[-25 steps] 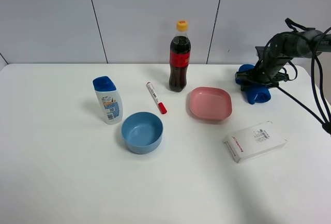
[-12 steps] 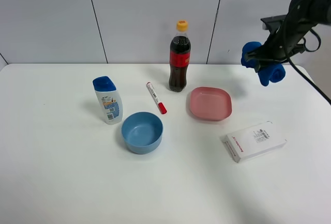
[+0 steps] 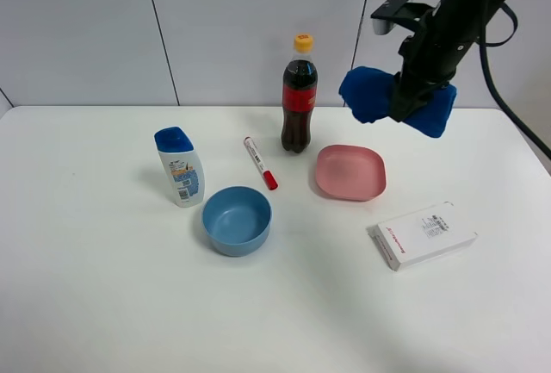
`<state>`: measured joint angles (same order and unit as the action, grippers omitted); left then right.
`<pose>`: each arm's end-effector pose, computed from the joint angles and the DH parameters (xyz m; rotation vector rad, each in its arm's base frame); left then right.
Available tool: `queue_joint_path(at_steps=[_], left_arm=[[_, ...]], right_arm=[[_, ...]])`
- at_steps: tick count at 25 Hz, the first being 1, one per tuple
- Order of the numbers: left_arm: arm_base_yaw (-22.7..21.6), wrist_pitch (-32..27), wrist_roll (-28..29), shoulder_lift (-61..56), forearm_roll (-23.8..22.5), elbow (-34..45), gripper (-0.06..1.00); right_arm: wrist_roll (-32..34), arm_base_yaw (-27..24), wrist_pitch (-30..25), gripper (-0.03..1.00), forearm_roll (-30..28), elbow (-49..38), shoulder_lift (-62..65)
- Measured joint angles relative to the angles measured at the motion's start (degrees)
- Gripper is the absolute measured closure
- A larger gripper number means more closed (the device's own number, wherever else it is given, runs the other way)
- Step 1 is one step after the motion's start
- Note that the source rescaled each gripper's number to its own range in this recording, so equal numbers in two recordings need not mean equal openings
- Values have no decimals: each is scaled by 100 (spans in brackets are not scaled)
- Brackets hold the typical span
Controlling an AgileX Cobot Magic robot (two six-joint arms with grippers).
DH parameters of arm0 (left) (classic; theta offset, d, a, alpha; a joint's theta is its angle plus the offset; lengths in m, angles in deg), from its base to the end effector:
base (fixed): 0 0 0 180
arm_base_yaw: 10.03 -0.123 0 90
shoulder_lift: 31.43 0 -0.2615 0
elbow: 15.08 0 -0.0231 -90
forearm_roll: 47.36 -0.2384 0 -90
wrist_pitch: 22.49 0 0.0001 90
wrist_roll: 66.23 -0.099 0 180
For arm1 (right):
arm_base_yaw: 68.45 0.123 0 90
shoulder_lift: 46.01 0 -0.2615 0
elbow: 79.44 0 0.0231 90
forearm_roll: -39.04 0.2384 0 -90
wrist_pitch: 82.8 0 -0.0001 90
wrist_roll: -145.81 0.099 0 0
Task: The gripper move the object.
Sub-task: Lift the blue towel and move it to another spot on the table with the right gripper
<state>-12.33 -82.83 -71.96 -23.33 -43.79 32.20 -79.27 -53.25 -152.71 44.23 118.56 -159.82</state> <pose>0.0134 -0.0048 0.2714 0.0636 2.0172 0.0148 0.3543 0.1050 0.2655 -1.4195 2.5035 0.0308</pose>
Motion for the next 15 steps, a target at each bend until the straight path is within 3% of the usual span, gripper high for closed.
queue_joint_path(at_steps=[8,15], left_arm=[[0,0,0,0,0,0,-6],[0,0,0,0,0,0,-6]], right_arm=[[-324,1058,-1,97,12,0,-6],[485,1916,8,97,-23,-504,-1]])
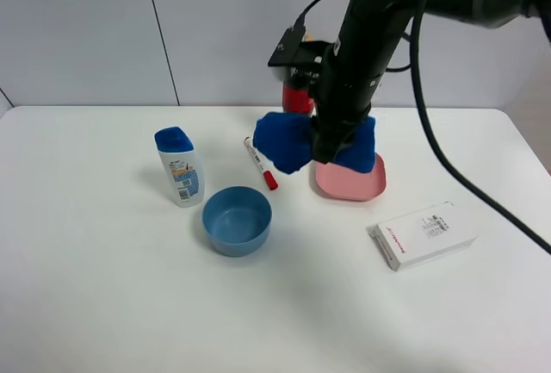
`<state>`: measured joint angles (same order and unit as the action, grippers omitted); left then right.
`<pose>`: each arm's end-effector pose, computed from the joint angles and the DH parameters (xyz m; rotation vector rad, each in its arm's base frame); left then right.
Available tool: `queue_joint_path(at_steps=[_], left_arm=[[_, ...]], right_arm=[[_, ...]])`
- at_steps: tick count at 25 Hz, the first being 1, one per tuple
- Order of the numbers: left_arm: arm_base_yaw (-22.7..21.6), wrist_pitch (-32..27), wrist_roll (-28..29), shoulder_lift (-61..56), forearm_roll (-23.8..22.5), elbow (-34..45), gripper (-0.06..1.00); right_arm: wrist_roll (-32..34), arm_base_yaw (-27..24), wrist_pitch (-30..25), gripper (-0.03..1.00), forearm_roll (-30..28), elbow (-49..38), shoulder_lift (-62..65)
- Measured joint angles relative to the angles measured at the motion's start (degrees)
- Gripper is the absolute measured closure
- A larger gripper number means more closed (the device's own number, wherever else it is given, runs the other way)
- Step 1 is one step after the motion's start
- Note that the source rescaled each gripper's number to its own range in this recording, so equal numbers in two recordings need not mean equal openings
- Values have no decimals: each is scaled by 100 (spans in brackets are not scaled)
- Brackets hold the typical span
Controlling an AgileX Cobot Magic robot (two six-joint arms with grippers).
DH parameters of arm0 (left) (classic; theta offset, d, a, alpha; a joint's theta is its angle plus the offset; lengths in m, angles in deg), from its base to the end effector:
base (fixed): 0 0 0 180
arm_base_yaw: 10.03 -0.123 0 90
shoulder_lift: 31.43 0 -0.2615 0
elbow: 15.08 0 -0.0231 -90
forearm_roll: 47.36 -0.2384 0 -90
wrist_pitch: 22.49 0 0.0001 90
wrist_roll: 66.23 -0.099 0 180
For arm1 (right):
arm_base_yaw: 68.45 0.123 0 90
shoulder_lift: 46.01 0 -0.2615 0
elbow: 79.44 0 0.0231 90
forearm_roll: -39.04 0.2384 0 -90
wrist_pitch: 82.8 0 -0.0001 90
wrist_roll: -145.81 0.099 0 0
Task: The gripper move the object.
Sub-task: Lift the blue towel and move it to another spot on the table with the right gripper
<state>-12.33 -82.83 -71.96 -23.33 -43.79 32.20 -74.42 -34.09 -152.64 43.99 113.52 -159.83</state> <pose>0.0134 -0.0048 0.2714 0.0636 2.0172 0.0148 0.2927 0.2098 0.2426 -1.7740 2.3860 0.1117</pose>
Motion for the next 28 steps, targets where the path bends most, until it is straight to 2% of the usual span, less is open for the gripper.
queue_joint_path(at_steps=[7,9,18,28], left_arm=[[0,0,0,0,0,0,-6],[0,0,0,0,0,0,-6],[0,0,0,0,0,0,-6],[0,0,0,0,0,0,-6]], right_arm=[[680,129,141,97,-45,-1233,0],[714,129,536,97,-45,-1586,0],[697,129,2933,97,0,-2974,4],[697,129,4524,97,279,-3793,4]])
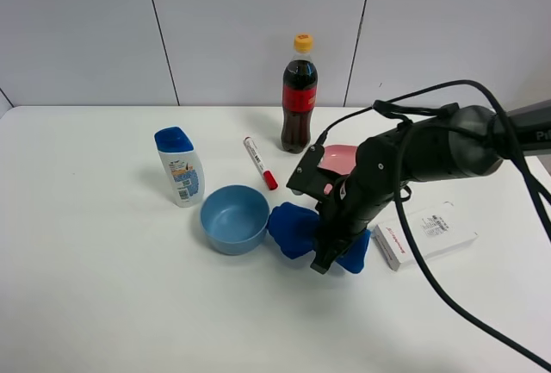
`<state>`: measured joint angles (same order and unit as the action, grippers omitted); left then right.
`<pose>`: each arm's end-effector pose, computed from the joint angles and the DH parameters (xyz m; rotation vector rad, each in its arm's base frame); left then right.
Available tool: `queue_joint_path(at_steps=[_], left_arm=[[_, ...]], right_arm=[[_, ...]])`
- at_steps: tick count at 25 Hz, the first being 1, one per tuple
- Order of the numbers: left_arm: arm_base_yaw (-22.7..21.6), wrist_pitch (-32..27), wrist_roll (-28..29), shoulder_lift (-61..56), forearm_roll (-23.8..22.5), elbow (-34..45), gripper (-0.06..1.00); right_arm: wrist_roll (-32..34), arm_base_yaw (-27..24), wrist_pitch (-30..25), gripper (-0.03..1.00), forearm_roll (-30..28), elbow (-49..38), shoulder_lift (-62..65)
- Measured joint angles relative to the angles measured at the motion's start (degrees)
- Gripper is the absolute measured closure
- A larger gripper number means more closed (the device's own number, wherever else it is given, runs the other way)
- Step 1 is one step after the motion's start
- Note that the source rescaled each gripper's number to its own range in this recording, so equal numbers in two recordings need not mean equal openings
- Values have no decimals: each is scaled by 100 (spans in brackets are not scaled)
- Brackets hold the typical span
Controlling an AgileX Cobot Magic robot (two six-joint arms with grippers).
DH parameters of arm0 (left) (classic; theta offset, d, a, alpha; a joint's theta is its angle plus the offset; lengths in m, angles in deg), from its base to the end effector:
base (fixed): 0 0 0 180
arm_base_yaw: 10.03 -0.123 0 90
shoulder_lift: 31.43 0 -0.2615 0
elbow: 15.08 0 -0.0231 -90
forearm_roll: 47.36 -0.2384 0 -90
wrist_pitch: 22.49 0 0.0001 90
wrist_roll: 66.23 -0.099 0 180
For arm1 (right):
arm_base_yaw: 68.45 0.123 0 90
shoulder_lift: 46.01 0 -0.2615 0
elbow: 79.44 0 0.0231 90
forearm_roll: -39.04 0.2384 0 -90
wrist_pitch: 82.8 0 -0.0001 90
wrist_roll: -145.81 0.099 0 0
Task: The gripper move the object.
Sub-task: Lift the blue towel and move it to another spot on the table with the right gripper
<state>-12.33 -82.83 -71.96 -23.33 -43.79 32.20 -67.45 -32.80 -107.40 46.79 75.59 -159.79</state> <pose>0.0134 -0.0048 0.2714 0.0636 2.0172 0.0148 0.2475 0.1844 0.1037 -1.4754 2.4395 0.1146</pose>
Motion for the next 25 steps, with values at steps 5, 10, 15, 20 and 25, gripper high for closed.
queue_joint_path(at_steps=[5,10,15,20,25], left_arm=[[0,0,0,0,0,0,-6],[0,0,0,0,0,0,-6],[0,0,0,0,0,0,-6],[0,0,0,0,0,0,-6],[0,0,0,0,0,0,-6]], right_arm=[[16,-55,304,97,33,-16,-92],[16,-215,374,97,44,-22,-372],[122,-222,375,97,63,-29,-402],[1049,-222,292,53,63,-29,-397],[1749,-222,269,2,-93,-29,-397]])
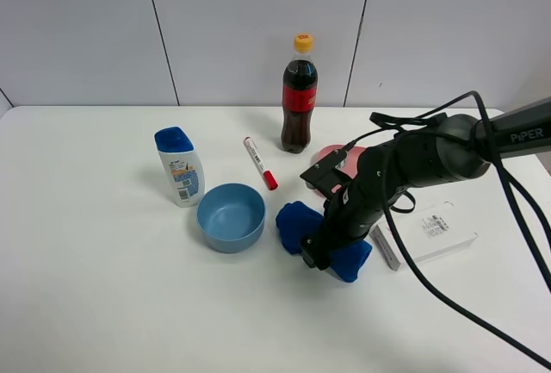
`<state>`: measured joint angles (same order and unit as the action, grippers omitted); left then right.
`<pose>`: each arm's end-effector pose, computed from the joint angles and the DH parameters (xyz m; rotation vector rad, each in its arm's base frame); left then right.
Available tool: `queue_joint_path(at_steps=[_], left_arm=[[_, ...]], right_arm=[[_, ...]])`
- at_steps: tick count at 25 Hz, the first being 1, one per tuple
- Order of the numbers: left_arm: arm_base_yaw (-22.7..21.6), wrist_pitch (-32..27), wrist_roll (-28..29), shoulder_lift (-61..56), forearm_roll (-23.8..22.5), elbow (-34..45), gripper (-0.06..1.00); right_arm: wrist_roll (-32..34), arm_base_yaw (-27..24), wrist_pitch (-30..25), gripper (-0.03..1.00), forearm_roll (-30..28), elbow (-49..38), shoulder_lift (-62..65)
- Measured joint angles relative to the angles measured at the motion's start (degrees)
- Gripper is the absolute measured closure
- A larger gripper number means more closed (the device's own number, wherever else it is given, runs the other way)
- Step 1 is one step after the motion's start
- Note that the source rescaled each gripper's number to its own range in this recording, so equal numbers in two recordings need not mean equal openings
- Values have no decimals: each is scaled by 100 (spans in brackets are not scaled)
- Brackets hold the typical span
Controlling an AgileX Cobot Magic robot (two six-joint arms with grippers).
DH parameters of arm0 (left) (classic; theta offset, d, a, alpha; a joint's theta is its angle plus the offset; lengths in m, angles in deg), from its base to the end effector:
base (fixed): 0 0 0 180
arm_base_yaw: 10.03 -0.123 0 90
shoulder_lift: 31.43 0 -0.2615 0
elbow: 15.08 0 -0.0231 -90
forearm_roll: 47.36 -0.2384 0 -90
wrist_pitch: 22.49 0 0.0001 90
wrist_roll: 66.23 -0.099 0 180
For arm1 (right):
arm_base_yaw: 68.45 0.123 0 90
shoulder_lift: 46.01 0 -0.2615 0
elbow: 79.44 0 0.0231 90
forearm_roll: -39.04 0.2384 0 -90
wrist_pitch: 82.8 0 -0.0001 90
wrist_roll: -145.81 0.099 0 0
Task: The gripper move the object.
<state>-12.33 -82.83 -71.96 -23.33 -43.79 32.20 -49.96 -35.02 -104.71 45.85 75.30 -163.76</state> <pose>0.0134 -0.0048 0.2714 0.0636 2.0172 0.0148 0.2559 0.1742 0.0824 -1.0634 2.6846 0.1427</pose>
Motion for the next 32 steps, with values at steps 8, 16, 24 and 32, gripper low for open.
queue_joint_path(at_steps=[8,16,24,32], left_arm=[[0,0,0,0,0,0,-6],[0,0,0,0,0,0,-6],[0,0,0,0,6,0,-6],[0,0,0,0,6,0,-6]], right_arm=[[47,0,-143,-3,-682,-5,237],[458,0,-869,-3,-792,-6,1777],[653,0,-941,-3,-969,780,3448],[964,-692,-1294,-3,-2068,1812,3551]])
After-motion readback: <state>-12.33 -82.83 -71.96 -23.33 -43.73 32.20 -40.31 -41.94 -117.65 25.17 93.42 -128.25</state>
